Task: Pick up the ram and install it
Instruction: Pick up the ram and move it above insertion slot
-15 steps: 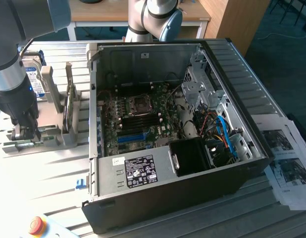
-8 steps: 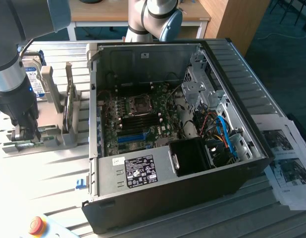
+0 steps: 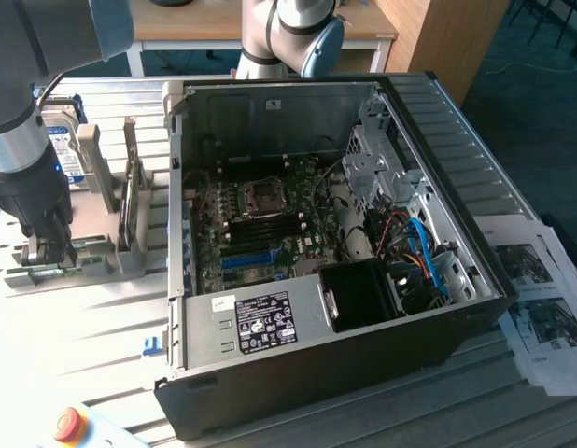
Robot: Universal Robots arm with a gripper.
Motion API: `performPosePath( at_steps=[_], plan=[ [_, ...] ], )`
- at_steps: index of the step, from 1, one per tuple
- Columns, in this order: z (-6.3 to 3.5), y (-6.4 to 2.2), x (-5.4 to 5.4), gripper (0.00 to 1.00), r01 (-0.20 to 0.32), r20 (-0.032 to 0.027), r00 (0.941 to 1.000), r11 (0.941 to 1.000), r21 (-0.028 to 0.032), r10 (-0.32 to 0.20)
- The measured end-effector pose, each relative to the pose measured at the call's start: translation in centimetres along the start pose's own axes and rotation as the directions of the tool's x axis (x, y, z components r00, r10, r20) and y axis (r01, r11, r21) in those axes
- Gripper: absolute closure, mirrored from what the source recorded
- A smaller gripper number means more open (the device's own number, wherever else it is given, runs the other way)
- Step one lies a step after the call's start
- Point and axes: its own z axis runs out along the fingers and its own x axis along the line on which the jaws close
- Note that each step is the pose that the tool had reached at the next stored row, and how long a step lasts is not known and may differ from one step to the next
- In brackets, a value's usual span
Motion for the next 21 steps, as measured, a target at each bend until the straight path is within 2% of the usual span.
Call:
performPosePath(
  at_steps=[21],
  plan=[
    [-0.08,0.00,0.00,0.84,0.000,0.0000,1.0000,1.0000,0.0000,0.000]
  ],
)
